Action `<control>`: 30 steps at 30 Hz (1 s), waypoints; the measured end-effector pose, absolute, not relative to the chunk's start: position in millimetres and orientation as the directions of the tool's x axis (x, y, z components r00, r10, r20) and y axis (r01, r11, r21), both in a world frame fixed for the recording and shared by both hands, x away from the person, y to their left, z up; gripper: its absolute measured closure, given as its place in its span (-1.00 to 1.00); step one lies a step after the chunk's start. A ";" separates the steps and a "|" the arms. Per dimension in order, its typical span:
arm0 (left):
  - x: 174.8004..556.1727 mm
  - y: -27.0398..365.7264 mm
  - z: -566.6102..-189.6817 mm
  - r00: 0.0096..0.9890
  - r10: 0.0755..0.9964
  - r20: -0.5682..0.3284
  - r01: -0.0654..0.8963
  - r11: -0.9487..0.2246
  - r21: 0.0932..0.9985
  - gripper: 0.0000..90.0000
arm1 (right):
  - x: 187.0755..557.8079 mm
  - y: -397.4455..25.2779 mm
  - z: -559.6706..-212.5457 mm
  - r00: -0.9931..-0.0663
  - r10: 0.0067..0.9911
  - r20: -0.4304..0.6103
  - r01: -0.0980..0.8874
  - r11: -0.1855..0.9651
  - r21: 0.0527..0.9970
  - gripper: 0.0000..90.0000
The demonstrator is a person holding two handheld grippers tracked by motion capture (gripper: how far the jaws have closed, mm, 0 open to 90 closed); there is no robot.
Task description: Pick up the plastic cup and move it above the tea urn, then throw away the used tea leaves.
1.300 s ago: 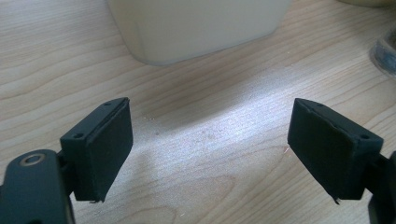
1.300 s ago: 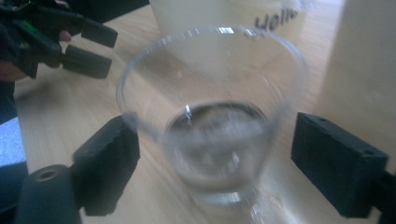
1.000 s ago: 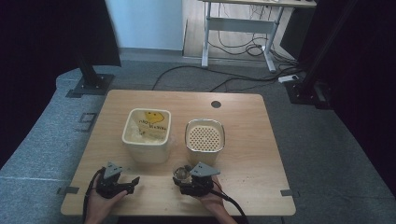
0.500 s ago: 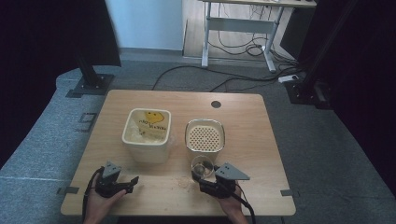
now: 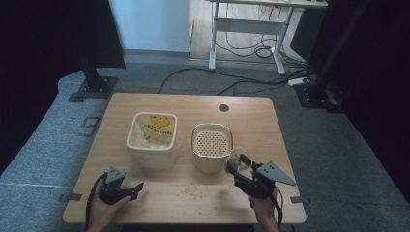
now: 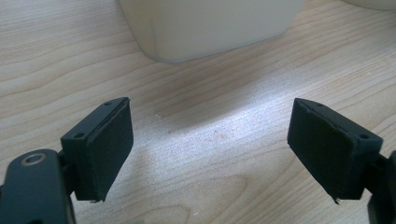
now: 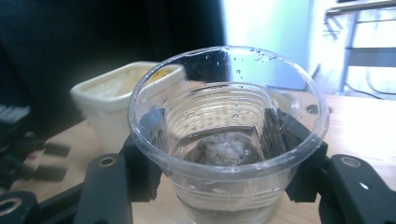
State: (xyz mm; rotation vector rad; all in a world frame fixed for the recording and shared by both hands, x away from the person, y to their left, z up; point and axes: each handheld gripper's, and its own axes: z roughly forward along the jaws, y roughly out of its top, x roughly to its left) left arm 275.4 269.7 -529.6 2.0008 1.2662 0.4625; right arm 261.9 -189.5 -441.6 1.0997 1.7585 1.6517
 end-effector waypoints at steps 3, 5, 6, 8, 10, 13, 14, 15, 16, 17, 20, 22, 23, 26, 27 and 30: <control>275.0 269.8 -529.8 0.457 0.887 -0.073 0.633 -0.267 0.726 -0.68 | 265.2 -199.8 -438.6 -0.528 0.829 0.184 0.217 -0.078 0.973 -0.08; 275.0 269.0 -529.7 0.457 0.886 -0.074 0.634 -0.266 0.726 -0.68 | 266.4 -202.6 -437.8 -0.518 0.835 0.183 0.213 -0.082 0.974 -0.08; 275.2 268.5 -529.6 0.457 0.886 -0.074 0.634 -0.267 0.726 -0.68 | 268.6 -207.3 -435.9 -0.504 0.842 0.193 0.206 -0.100 0.974 -0.08; 275.7 267.9 -530.0 0.459 0.885 -0.074 0.634 -0.268 0.725 -0.68 | 269.6 -208.6 -434.9 -0.500 0.844 0.195 0.203 -0.104 0.974 -0.08; 276.0 267.2 -530.9 0.461 0.884 -0.074 0.636 -0.271 0.723 -0.68 | 275.1 -212.2 -429.9 -0.481 0.856 0.190 0.186 -0.113 0.976 -0.07; 275.4 266.5 -531.7 0.466 0.882 -0.076 0.638 -0.275 0.720 -0.68 | 279.4 -213.3 -427.1 -0.471 0.861 0.194 0.179 -0.122 0.976 -0.06; 275.2 266.3 -531.7 0.467 0.881 -0.076 0.637 -0.276 0.720 -0.68 | 283.6 -213.8 -424.8 -0.460 0.867 0.191 0.175 -0.123 0.977 -0.06; 275.1 266.2 -531.6 0.468 0.880 -0.077 0.637 -0.276 0.720 -0.68 | 283.6 -213.8 -424.8 -0.460 0.867 0.191 0.175 -0.123 0.977 -0.06; 275.0 266.1 -531.6 0.469 0.880 -0.076 0.636 -0.276 0.720 -0.68 | 287.4 -213.6 -422.2 -0.448 0.875 0.182 0.168 -0.118 0.979 -0.06; 275.1 266.1 -531.6 0.469 0.880 -0.076 0.636 -0.277 0.720 -0.68 | 287.4 -213.6 -422.2 -0.448 0.875 0.182 0.168 -0.118 0.979 -0.06; 275.5 266.2 -532.0 0.469 0.880 -0.076 0.638 -0.278 0.718 -0.68 | 296.8 -211.6 -417.2 -0.423 0.893 0.149 0.167 -0.085 0.982 -0.06; 275.5 265.9 -532.1 0.469 0.880 -0.077 0.637 -0.277 0.719 -0.68 | 299.4 -210.7 -416.4 -0.417 0.898 0.140 0.169 -0.075 0.983 -0.06; 275.4 265.9 -532.1 0.469 0.880 -0.077 0.637 -0.277 0.720 -0.68 | 302.0 -209.8 -415.8 -0.412 0.902 0.131 0.171 -0.065 0.983 -0.06; 275.3 266.1 -532.0 0.472 0.879 -0.074 0.637 -0.281 0.718 -0.68 | 309.1 -207.3 -414.5 -0.403 0.909 0.111 0.175 -0.042 0.984 -0.06; 275.2 266.2 -532.0 0.472 0.879 -0.074 0.637 -0.282 0.718 -0.68 | 310.3 -206.8 -414.2 -0.401 0.909 0.109 0.177 -0.040 0.983 -0.06; 275.1 266.4 -532.1 0.472 0.878 -0.073 0.636 -0.282 0.718 -0.68 | 314.4 -203.7 -411.7 -0.393 0.915 0.091 0.175 -0.023 0.984 -0.06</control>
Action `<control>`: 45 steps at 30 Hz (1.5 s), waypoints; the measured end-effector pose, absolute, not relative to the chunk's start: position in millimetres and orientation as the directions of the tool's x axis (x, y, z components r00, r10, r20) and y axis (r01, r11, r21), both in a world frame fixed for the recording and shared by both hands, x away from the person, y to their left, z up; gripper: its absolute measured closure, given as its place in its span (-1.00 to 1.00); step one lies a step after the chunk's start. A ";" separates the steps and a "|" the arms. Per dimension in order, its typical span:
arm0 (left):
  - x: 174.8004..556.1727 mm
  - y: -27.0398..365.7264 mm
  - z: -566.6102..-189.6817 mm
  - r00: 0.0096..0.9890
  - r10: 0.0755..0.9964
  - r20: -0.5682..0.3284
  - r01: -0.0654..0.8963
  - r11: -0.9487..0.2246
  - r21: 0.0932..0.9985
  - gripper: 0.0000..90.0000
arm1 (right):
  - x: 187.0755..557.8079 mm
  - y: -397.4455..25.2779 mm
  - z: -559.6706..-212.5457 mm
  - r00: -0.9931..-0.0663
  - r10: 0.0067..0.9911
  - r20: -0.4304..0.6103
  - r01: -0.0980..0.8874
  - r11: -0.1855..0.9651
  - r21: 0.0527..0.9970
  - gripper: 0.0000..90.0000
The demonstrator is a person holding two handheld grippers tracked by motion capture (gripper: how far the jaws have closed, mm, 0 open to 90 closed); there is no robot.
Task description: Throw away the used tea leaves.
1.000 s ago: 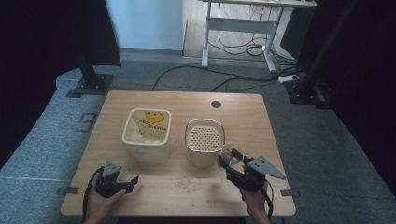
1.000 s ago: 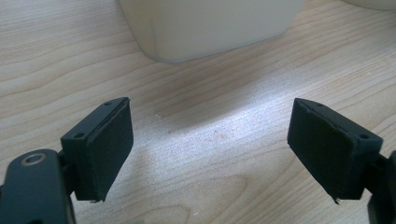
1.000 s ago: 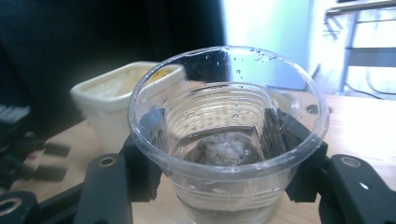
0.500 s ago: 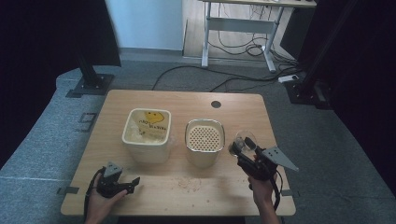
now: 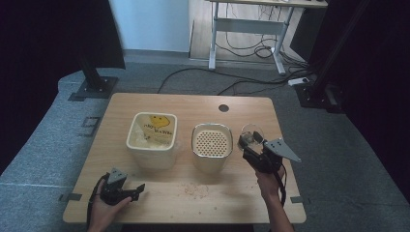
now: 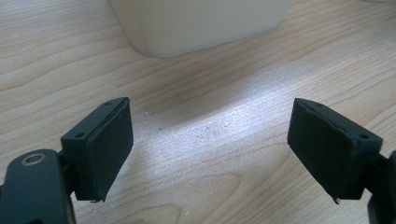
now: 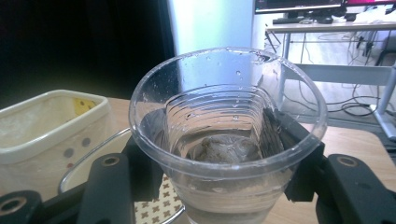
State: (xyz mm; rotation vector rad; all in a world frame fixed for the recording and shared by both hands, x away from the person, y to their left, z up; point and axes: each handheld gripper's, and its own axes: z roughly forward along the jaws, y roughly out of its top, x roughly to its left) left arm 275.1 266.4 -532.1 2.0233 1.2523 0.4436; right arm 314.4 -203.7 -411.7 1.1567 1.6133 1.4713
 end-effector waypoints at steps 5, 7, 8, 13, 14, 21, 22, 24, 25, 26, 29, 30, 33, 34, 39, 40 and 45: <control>275.0 266.8 -532.0 0.473 0.878 -0.073 0.636 -0.283 0.718 -0.68 | 319.2 -197.1 -405.5 -0.381 0.924 0.026 0.162 0.040 0.986 -0.06; 275.1 266.9 -532.0 0.473 0.878 -0.073 0.636 -0.283 0.717 -0.68 | 320.7 -193.5 -402.8 -0.373 0.928 -0.011 0.156 0.074 0.985 -0.06; 275.2 266.9 -532.1 0.474 0.878 -0.073 0.637 -0.284 0.717 -0.68 | 321.3 -192.1 -401.9 -0.370 0.929 -0.027 0.153 0.089 0.984 -0.06; 275.1 266.5 -532.4 0.477 0.876 -0.072 0.636 -0.288 0.716 -0.68 | 326.9 -182.0 -397.6 -0.342 0.932 -0.123 0.148 0.183 0.972 -0.06; 275.1 266.6 -532.3 0.477 0.876 -0.072 0.636 -0.288 0.716 -0.68 | 327.7 -179.5 -397.0 -0.335 0.931 -0.144 0.149 0.204 0.968 -0.06; 275.1 267.1 -532.0 0.477 0.876 -0.074 0.636 -0.286 0.717 -0.68 | 337.6 -164.8 -392.1 -0.333 0.908 -0.256 0.166 0.323 0.932 -0.05; 274.9 267.2 -531.9 0.477 0.876 -0.073 0.636 -0.286 0.717 -0.68 | 339.5 -162.9 -391.6 -0.334 0.903 -0.269 0.170 0.338 0.926 -0.05; 274.9 267.4 -531.7 0.476 0.876 -0.073 0.635 -0.286 0.718 -0.68 | 342.1 -160.4 -390.8 -0.335 0.899 -0.284 0.177 0.356 0.918 -0.05; 274.9 267.5 -531.6 0.476 0.876 -0.074 0.635 -0.284 0.718 -0.68 | 342.1 -160.4 -390.8 -0.335 0.899 -0.284 0.177 0.356 0.918 -0.05; 274.8 267.7 -531.5 0.476 0.876 -0.075 0.635 -0.283 0.719 -0.68 | 343.2 -159.3 -390.7 -0.334 0.897 -0.290 0.180 0.363 0.914 -0.05; 274.8 268.1 -531.5 0.477 0.876 -0.075 0.635 -0.284 0.718 -0.68 | 345.6 -156.4 -391.2 -0.332 0.891 -0.309 0.189 0.383 0.904 -0.05; 274.8 268.2 -531.6 0.477 0.876 -0.075 0.636 -0.285 0.717 -0.68 | 345.6 -156.4 -391.2 -0.332 0.891 -0.309 0.189 0.383 0.904 -0.05; 274.7 268.0 -531.6 0.477 0.875 -0.076 0.636 -0.284 0.718 -0.68 | 346.2 -153.8 -392.4 -0.329 0.885 -0.331 0.197 0.407 0.892 -0.05; 274.8 267.9 -531.6 0.477 0.876 -0.076 0.636 -0.284 0.717 -0.68 | 346.4 -152.5 -392.9 -0.328 0.880 -0.343 0.198 0.419 0.886 -0.05; 274.9 267.3 -531.9 0.478 0.875 -0.075 0.638 -0.287 0.715 -0.68 | 348.8 -142.5 -394.1 -0.321 0.839 -0.439 0.205 0.515 0.832 -0.05; 275.0 267.1 -532.1 0.479 0.874 -0.076 0.638 -0.288 0.715 -0.68 | 348.8 -142.5 -394.1 -0.321 0.839 -0.439 0.205 0.515 0.832 -0.05; 275.1 267.0 -532.4 0.481 0.874 -0.075 0.638 -0.290 0.713 -0.68 | 352.9 -125.9 -396.3 -0.317 0.750 -0.580 0.205 0.651 0.731 -0.05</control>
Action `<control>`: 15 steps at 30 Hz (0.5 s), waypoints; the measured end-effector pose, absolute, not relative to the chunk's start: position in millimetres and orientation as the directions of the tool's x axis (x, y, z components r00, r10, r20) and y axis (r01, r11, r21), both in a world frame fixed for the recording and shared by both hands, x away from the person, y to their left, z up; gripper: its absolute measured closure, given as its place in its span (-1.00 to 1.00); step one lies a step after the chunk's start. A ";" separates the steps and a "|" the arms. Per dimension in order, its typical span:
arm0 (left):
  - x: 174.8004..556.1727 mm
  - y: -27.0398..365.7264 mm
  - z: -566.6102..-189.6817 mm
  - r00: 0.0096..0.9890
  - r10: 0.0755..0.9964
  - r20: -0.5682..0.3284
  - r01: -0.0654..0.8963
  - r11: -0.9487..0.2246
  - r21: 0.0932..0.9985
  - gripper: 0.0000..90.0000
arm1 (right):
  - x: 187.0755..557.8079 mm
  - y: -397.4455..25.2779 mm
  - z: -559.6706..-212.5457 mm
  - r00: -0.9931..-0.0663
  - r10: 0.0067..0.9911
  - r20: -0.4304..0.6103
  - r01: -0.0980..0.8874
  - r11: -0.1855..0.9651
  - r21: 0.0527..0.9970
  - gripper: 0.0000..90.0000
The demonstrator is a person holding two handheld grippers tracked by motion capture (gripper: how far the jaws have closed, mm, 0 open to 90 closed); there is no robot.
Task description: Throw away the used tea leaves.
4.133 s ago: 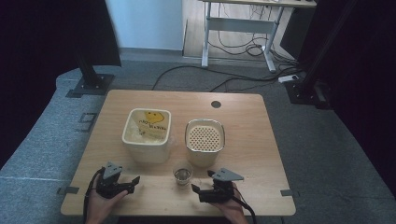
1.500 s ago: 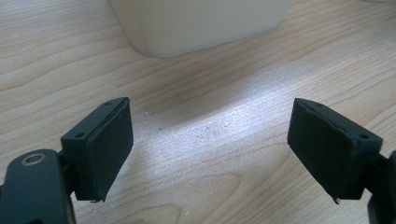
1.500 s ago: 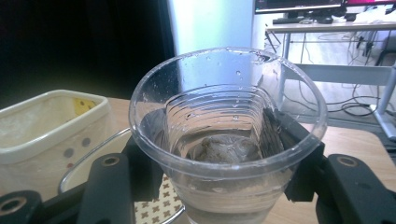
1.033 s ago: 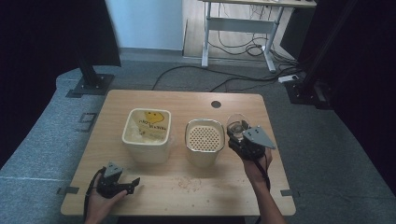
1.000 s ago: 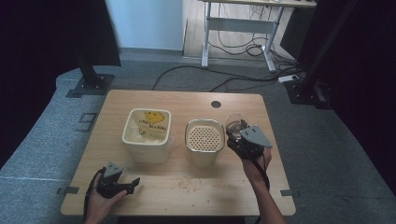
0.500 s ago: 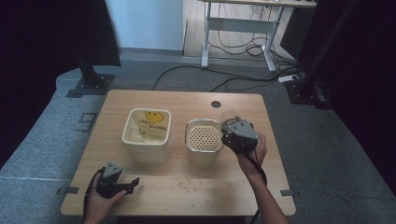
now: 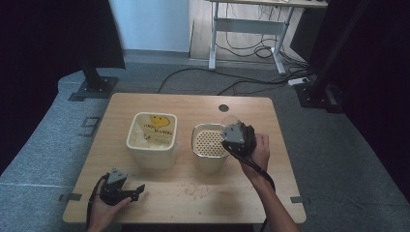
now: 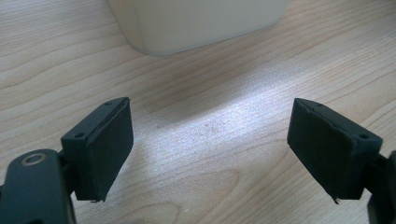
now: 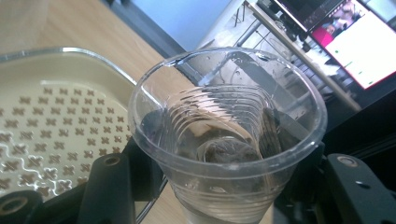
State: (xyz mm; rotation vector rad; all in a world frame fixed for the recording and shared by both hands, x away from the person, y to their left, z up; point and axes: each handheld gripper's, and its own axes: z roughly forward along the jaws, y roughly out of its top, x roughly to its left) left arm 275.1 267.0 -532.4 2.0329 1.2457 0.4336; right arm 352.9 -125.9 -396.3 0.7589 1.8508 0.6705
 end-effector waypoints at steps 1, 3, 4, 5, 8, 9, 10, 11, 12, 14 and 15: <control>275.2 267.1 -532.4 0.481 0.874 -0.074 0.638 -0.291 0.712 -0.68 | 353.5 -122.5 -396.9 -0.319 0.731 -0.603 0.205 0.674 0.710 -0.05; 275.2 267.2 -532.5 0.481 0.874 -0.074 0.639 -0.291 0.712 -0.68 | 354.7 -115.4 -398.4 -0.319 0.693 -0.647 0.199 0.716 0.669 -0.05; 275.2 267.3 -532.4 0.481 0.873 -0.074 0.639 -0.292 0.712 -0.68 | 355.5 -108.4 -399.6 -0.323 0.653 -0.685 0.190 0.754 0.629 -0.05; 275.2 267.3 -532.4 0.482 0.873 -0.074 0.639 -0.292 0.712 -0.68 | 355.5 -108.4 -399.6 -0.323 0.653 -0.685 0.190 0.754 0.629 -0.05; 275.2 267.5 -532.5 0.481 0.873 -0.075 0.639 -0.291 0.712 -0.68 | 356.6 -94.7 -402.4 -0.317 0.552 -0.771 0.171 0.833 0.526 -0.05; 275.1 267.7 -532.4 0.482 0.873 -0.074 0.639 -0.292 0.711 -0.68 | 356.6 -91.3 -403.6 -0.315 0.516 -0.796 0.163 0.856 0.490 -0.05; 275.2 267.8 -532.4 0.481 0.873 -0.074 0.640 -0.292 0.711 -0.68 | 356.3 -87.8 -405.1 -0.315 0.485 -0.816 0.157 0.874 0.459 -0.05; 275.3 267.9 -532.5 0.481 0.873 -0.074 0.640 -0.292 0.711 -0.68 | 356.0 -84.6 -406.3 -0.318 0.454 -0.833 0.153 0.891 0.427 -0.05; 275.3 267.9 -532.5 0.481 0.873 -0.074 0.640 -0.292 0.711 -0.68 | 356.0 -84.6 -406.3 -0.318 0.454 -0.833 0.153 0.891 0.427 -0.05; 275.5 268.0 -532.5 0.481 0.873 -0.074 0.641 -0.293 0.710 -0.68 | 356.0 -79.1 -408.8 -0.318 0.382 -0.868 0.140 0.924 0.356 -0.05; 275.5 268.0 -532.4 0.482 0.873 -0.075 0.642 -0.293 0.709 -0.68 | 356.2 -76.5 -410.4 -0.312 0.338 -0.888 0.129 0.941 0.313 -0.05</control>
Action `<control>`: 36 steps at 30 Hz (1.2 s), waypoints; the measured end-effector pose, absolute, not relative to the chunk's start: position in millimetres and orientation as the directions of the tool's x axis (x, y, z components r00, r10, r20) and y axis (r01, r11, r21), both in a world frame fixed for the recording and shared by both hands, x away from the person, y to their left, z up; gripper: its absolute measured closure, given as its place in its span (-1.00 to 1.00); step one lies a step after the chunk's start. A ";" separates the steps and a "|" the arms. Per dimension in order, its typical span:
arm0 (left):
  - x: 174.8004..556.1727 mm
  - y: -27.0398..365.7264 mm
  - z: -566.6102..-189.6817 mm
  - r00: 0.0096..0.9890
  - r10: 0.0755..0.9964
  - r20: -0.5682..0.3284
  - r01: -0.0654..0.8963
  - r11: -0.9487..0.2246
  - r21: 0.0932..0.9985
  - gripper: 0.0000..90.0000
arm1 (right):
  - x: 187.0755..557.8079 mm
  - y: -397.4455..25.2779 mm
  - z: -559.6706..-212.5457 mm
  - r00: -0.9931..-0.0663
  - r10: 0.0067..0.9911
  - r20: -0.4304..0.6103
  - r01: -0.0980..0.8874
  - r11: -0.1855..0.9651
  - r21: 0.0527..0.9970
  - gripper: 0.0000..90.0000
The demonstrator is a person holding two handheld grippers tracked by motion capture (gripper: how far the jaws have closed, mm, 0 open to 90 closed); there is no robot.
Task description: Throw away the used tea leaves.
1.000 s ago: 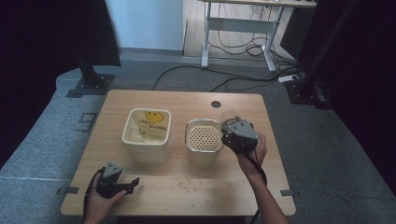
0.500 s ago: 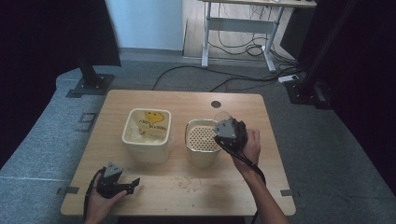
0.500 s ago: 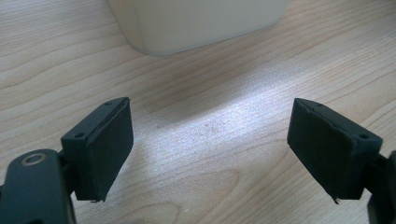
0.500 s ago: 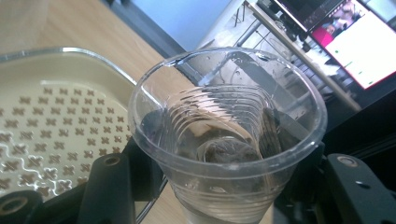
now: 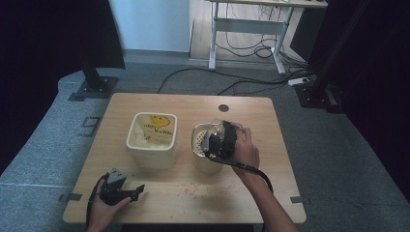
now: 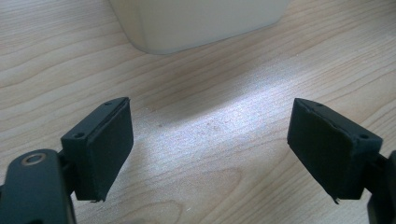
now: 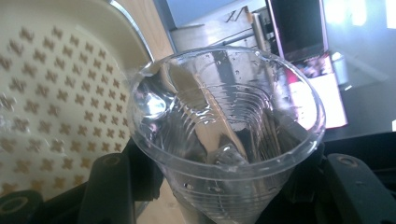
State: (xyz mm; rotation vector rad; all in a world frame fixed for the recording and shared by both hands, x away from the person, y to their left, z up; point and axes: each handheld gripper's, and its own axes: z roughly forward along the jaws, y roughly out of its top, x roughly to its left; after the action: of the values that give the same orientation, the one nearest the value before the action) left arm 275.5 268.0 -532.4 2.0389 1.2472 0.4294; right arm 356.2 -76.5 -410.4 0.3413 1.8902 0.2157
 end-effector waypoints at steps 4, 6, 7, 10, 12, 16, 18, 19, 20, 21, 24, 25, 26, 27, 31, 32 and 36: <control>275.4 267.8 -532.5 0.482 0.873 -0.074 0.641 -0.294 0.709 -0.68 | 356.1 -67.9 -418.8 -0.283 0.175 -0.943 0.109 0.983 0.149 -0.05; 275.4 267.8 -532.6 0.482 0.873 -0.074 0.641 -0.293 0.710 -0.68 | 356.5 -65.4 -421.4 -0.270 0.114 -0.956 0.102 0.991 0.089 -0.05; 275.4 267.7 -532.6 0.482 0.873 -0.074 0.641 -0.294 0.710 -0.68 | 356.5 -64.4 -422.8 -0.259 0.086 -0.962 0.100 0.993 0.062 -0.05; 275.4 267.4 -532.8 0.481 0.874 -0.074 0.641 -0.293 0.709 -0.68 | 356.5 -62.5 -425.5 -0.224 0.021 -0.974 0.103 0.995 -0.003 -0.05; 275.5 267.1 -532.9 0.482 0.873 -0.072 0.641 -0.296 0.708 -0.68 | 357.0 -61.2 -427.2 -0.188 -0.066 -0.980 0.099 0.991 -0.086 -0.05; 275.5 266.8 -533.0 0.484 0.872 -0.071 0.641 -0.298 0.707 -0.68 | 358.3 -60.7 -428.4 -0.173 -0.106 -0.979 0.103 0.987 -0.125 -0.05; 275.4 266.6 -533.0 0.484 0.872 -0.069 0.641 -0.299 0.707 -0.68 | 360.8 -61.6 -429.5 -0.187 -0.094 -0.978 0.110 0.987 -0.115 -0.05; 275.2 266.7 -532.9 0.484 0.872 -0.070 0.640 -0.299 0.708 -0.68 | 361.7 -62.4 -430.8 -0.186 -0.093 -0.978 0.109 0.987 -0.115 -0.05; 275.2 266.8 -532.9 0.484 0.873 -0.070 0.640 -0.298 0.708 -0.68 | 362.0 -63.0 -432.1 -0.184 -0.097 -0.978 0.111 0.987 -0.119 -0.05; 275.2 266.8 -532.9 0.484 0.873 -0.070 0.640 -0.298 0.708 -0.68 | 362.0 -63.0 -432.1 -0.184 -0.097 -0.978 0.111 0.987 -0.119 -0.05; 275.5 266.9 -533.1 0.482 0.873 -0.071 0.642 -0.297 0.707 -0.68 | 363.2 -65.2 -436.4 -0.186 -0.119 -0.975 0.106 0.984 -0.140 -0.05; 275.6 266.9 -533.1 0.484 0.872 -0.070 0.642 -0.300 0.706 -0.68 | 363.2 -65.2 -436.4 -0.186 -0.119 -0.975 0.106 0.984 -0.140 -0.05; 275.6 266.7 -533.2 0.484 0.872 -0.068 0.641 -0.301 0.706 -0.68 | 363.2 -65.4 -436.7 -0.187 -0.128 -0.974 0.103 0.983 -0.149 -0.05; 275.8 266.6 -533.3 0.486 0.871 -0.068 0.642 -0.303 0.705 -0.68 | 363.3 -65.6 -436.7 -0.188 -0.133 -0.973 0.099 0.983 -0.153 -0.05; 275.6 266.5 -533.3 0.486 0.871 -0.067 0.642 -0.304 0.704 -0.68 | 362.0 -65.1 -439.3 -0.139 -0.236 -0.962 0.087 0.965 -0.249 -0.05; 275.6 266.5 -533.3 0.486 0.871 -0.067 0.642 -0.304 0.704 -0.68 | 362.2 -65.1 -440.4 -0.123 -0.272 -0.954 0.079 0.956 -0.283 -0.05; 275.6 266.5 -533.4 0.486 0.872 -0.065 0.643 -0.306 0.702 -0.68 | 362.5 -65.3 -443.1 -0.097 -0.348 -0.932 0.072 0.932 -0.355 -0.05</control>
State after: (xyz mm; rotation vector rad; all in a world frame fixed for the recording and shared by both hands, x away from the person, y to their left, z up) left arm 275.6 266.5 -533.4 2.0550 1.2444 0.4327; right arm 362.5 -65.3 -443.1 -0.2158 1.6336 -0.3562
